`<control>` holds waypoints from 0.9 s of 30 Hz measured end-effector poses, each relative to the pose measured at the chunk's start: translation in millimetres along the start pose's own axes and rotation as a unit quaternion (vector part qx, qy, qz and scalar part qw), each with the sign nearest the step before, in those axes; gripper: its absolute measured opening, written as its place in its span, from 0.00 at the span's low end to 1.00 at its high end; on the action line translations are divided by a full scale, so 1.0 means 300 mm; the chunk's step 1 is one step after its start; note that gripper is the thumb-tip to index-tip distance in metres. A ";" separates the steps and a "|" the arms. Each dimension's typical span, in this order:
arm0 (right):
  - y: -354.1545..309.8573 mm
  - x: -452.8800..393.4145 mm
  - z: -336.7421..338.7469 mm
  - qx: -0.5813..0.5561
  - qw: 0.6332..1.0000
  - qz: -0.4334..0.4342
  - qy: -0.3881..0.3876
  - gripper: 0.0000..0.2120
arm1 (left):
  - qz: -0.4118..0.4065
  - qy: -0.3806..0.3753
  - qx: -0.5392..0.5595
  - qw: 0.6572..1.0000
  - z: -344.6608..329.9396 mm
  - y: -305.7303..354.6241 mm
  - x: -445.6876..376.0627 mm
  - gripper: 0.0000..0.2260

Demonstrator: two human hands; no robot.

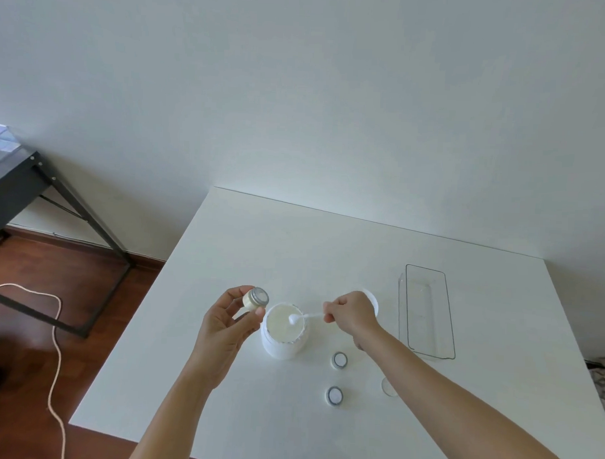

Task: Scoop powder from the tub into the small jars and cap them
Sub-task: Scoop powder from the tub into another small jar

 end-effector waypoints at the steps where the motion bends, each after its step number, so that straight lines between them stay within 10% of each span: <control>1: 0.011 0.001 0.000 -0.011 1.000 -0.013 -0.005 0.15 | 0.002 0.001 0.002 1.000 -0.002 -0.002 -0.003 0.12; 11: 0.051 0.010 0.014 -0.133 0.989 -0.053 -0.023 0.07 | 0.011 -0.012 -0.002 1.000 -0.006 -0.001 -0.007 0.12; 19: -0.090 0.145 0.081 -0.323 0.942 0.048 -0.073 0.08 | 0.034 -0.027 0.026 0.999 -0.041 -0.015 -0.009 0.17; 27: -0.194 0.253 0.103 -0.257 0.948 0.188 -0.012 0.06 | 0.042 -0.067 0.011 0.997 -0.117 -0.011 -0.016 0.13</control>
Point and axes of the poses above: each hand's wrist, its own x-axis away from the middle knuckle, its own z-axis out of the back of the hand, y = z × x, the point moved 7 cm from there along -x, towards the middle knuckle, and after that the axes turned 5 degrees about -y, right-handed, at the moved point
